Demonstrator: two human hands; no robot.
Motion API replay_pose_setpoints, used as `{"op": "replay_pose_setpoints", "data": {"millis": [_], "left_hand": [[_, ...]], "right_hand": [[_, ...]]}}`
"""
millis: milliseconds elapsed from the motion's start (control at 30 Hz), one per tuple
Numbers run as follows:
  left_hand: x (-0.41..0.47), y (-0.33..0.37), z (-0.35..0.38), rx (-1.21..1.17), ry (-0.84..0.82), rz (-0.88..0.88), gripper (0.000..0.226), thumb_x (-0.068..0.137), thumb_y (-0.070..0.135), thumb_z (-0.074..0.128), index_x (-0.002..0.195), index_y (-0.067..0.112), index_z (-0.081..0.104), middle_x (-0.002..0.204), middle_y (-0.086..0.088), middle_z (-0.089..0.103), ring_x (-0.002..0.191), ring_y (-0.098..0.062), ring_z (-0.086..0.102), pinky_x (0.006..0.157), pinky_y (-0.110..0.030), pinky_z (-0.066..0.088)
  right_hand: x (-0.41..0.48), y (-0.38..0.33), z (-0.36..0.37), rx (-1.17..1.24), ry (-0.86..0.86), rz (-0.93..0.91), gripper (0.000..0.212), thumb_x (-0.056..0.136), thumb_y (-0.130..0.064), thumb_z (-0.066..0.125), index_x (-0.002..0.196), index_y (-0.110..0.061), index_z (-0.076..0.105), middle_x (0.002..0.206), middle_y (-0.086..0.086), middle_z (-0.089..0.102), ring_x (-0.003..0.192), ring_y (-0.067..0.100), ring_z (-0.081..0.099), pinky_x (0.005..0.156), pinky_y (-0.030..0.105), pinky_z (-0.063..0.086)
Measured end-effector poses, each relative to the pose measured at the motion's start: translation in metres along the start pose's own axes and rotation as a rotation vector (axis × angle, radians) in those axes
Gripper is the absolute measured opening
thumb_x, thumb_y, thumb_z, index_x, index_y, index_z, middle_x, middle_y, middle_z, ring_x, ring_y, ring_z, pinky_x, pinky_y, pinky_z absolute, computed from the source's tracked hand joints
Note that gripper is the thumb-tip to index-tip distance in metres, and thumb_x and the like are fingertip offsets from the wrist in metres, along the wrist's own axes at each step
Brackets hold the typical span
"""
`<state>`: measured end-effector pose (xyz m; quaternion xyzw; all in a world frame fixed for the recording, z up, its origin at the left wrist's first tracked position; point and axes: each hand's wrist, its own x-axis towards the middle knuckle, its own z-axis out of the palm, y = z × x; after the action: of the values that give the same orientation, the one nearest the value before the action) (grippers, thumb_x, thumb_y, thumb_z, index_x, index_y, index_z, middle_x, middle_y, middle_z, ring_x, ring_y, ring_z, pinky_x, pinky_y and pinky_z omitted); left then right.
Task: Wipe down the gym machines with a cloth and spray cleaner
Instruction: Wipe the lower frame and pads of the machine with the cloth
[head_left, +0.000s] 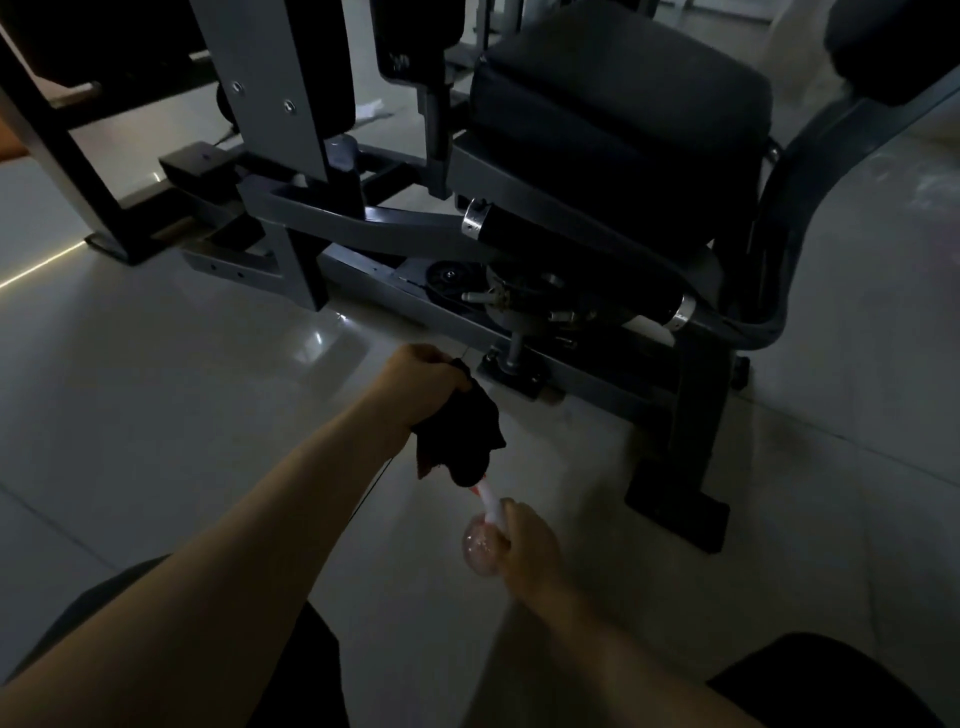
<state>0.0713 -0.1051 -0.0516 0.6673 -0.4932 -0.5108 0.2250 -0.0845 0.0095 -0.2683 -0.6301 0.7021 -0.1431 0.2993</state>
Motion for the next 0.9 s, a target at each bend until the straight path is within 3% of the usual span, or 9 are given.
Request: {"op": "replay_pose_setpoints", "data": {"millis": [200, 333, 467, 533, 600, 700, 767, 833, 900], "left_hand": [[0.0, 0.002, 0.005, 0.015, -0.005, 0.039, 0.009, 0.092, 0.012, 0.066, 0.101, 0.011, 0.067, 0.089, -0.007, 0.063, 0.079, -0.02, 0.062, 0.067, -0.027, 0.051], [0.001, 0.003, 0.005, -0.035, 0.069, 0.118, 0.004, 0.094, 0.009, 0.06, 0.096, 0.01, 0.064, 0.081, -0.006, 0.06, 0.07, -0.016, 0.058, 0.055, -0.024, 0.044], [0.001, 0.006, -0.002, -0.116, 0.07, 0.216, 0.007, 0.098, 0.007, 0.057, 0.097, 0.012, 0.062, 0.08, -0.01, 0.065, 0.071, -0.02, 0.065, 0.05, -0.018, 0.048], [-0.002, 0.012, -0.007, -0.266, 0.097, 0.205, 0.009, 0.099, 0.006, 0.056, 0.101, 0.014, 0.061, 0.093, -0.017, 0.069, 0.079, -0.024, 0.069, 0.064, -0.029, 0.058], [-0.003, 0.022, -0.02, -0.446, 0.188, 0.204, 0.009, 0.097, 0.003, 0.056, 0.105, 0.002, 0.06, 0.096, -0.021, 0.068, 0.083, -0.032, 0.069, 0.082, -0.049, 0.06], [-0.007, 0.045, -0.046, -0.606, 0.275, 0.309, 0.011, 0.095, 0.0, 0.056, 0.105, -0.004, 0.056, 0.087, -0.017, 0.062, 0.076, -0.029, 0.065, 0.074, -0.045, 0.06], [-0.012, 0.062, -0.056, -0.653, 0.244, 0.41, 0.015, 0.094, 0.002, 0.062, 0.104, -0.005, 0.054, 0.087, -0.018, 0.062, 0.074, -0.029, 0.065, 0.069, -0.041, 0.06], [-0.016, 0.082, -0.066, -0.683, 0.142, 0.491, 0.02, 0.093, 0.008, 0.069, 0.1, -0.003, 0.054, 0.088, -0.018, 0.063, 0.073, -0.03, 0.065, 0.062, -0.04, 0.058], [-0.014, 0.096, -0.073, -0.658, -0.005, 0.548, 0.008, 0.094, 0.012, 0.068, 0.093, 0.007, 0.062, 0.086, -0.014, 0.064, 0.075, -0.028, 0.065, 0.059, -0.034, 0.055]], "right_hand": [[-0.005, -0.009, -0.015, -0.087, -0.17, 0.034, 0.03, 0.102, -0.038, 0.049, 0.121, -0.016, 0.057, 0.11, 0.005, 0.063, 0.098, 0.017, 0.062, 0.078, 0.024, 0.044], [-0.005, -0.025, -0.057, -0.227, -0.39, 0.075, 0.056, 0.089, -0.053, 0.065, 0.134, -0.026, 0.047, 0.124, 0.003, 0.063, 0.109, 0.02, 0.062, 0.09, 0.033, 0.049], [-0.006, -0.073, -0.137, -0.335, -0.185, -0.028, 0.038, 0.1, -0.033, 0.053, 0.138, -0.029, 0.049, 0.13, 0.001, 0.063, 0.117, 0.02, 0.06, 0.097, 0.034, 0.049], [-0.009, -0.107, -0.184, -0.363, -0.004, -0.151, 0.029, 0.103, -0.029, 0.049, 0.131, -0.029, 0.056, 0.122, -0.003, 0.065, 0.109, 0.014, 0.062, 0.087, 0.025, 0.051], [-0.01, -0.141, -0.228, -0.358, 0.199, -0.27, 0.022, 0.101, -0.027, 0.053, 0.12, -0.026, 0.063, 0.111, -0.005, 0.068, 0.098, 0.011, 0.065, 0.072, 0.012, 0.042], [0.0, -0.182, -0.281, -0.353, 0.518, -0.423, 0.014, 0.093, -0.021, 0.061, 0.105, -0.021, 0.068, 0.098, -0.004, 0.069, 0.085, 0.015, 0.066, 0.066, 0.019, 0.041], [0.011, -0.192, -0.3, -0.464, 0.522, -0.379, 0.023, 0.094, -0.032, 0.061, 0.114, -0.021, 0.065, 0.106, -0.004, 0.063, 0.095, 0.017, 0.061, 0.072, 0.028, 0.047], [0.022, -0.198, -0.306, -0.557, 0.395, -0.254, 0.04, 0.094, -0.048, 0.058, 0.127, -0.026, 0.062, 0.115, -0.005, 0.061, 0.105, 0.019, 0.058, 0.084, 0.036, 0.051], [0.026, -0.202, -0.302, -0.481, 0.307, -0.172, 0.037, 0.094, -0.05, 0.058, 0.123, -0.028, 0.066, 0.112, -0.005, 0.066, 0.104, 0.019, 0.062, 0.086, 0.038, 0.053]]}}
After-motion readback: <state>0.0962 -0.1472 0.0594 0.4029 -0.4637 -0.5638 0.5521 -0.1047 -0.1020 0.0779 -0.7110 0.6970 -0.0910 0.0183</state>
